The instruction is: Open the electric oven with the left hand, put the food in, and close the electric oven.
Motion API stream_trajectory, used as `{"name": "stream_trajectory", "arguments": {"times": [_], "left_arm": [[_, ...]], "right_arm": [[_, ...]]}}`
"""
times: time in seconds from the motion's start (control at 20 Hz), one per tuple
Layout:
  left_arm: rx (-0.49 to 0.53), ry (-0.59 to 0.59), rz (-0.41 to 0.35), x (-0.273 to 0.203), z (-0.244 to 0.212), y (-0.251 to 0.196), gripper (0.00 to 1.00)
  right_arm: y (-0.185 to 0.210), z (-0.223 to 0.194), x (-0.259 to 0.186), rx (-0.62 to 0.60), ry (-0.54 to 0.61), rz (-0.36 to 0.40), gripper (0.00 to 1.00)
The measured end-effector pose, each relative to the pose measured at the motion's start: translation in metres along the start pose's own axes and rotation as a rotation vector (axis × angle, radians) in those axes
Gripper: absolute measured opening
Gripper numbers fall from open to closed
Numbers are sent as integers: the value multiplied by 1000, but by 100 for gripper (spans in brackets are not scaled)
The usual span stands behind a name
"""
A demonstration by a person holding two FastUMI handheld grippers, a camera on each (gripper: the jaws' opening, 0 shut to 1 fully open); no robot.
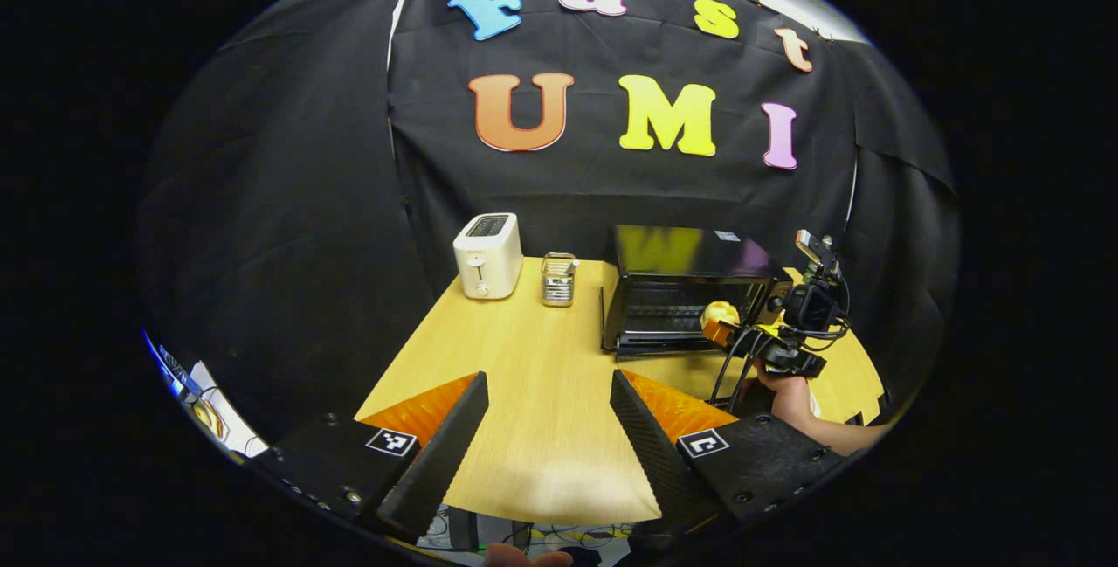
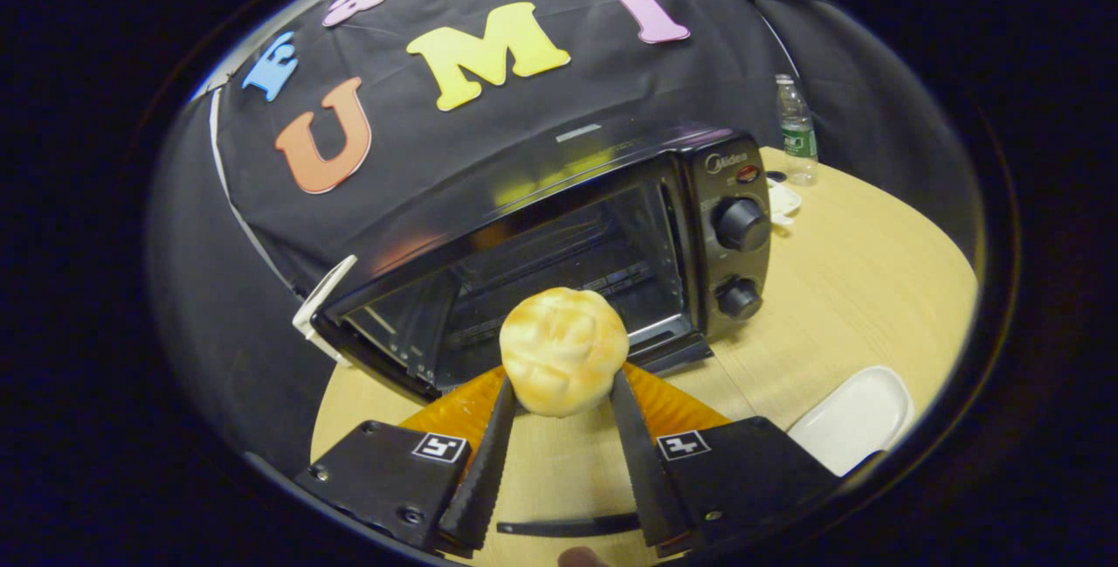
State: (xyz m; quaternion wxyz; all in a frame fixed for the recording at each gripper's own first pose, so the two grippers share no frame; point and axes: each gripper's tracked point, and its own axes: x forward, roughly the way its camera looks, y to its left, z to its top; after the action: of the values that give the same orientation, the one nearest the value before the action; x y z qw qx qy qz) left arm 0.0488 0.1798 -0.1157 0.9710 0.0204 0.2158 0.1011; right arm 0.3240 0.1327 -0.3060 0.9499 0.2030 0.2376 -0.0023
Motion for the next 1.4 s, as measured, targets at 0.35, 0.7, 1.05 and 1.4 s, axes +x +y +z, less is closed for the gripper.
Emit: {"name": "stream_trajectory", "arguments": {"times": [0.35, 0.7, 1.05, 1.4], "left_arm": [[9, 29, 56, -12, -15, 32, 93], [-1, 32, 58, -18, -19, 33, 94], [-6, 22, 14, -27, -18, 13, 94], [-59, -11, -53, -35, -18, -16, 94]], "right_arm": [[5, 9, 52, -4, -54, -65, 66], [6, 9, 71, -25, -43, -82, 72], [14, 6, 57, -20, -28, -48, 93], [13, 2, -21, -68, -23, -5, 94]]}}
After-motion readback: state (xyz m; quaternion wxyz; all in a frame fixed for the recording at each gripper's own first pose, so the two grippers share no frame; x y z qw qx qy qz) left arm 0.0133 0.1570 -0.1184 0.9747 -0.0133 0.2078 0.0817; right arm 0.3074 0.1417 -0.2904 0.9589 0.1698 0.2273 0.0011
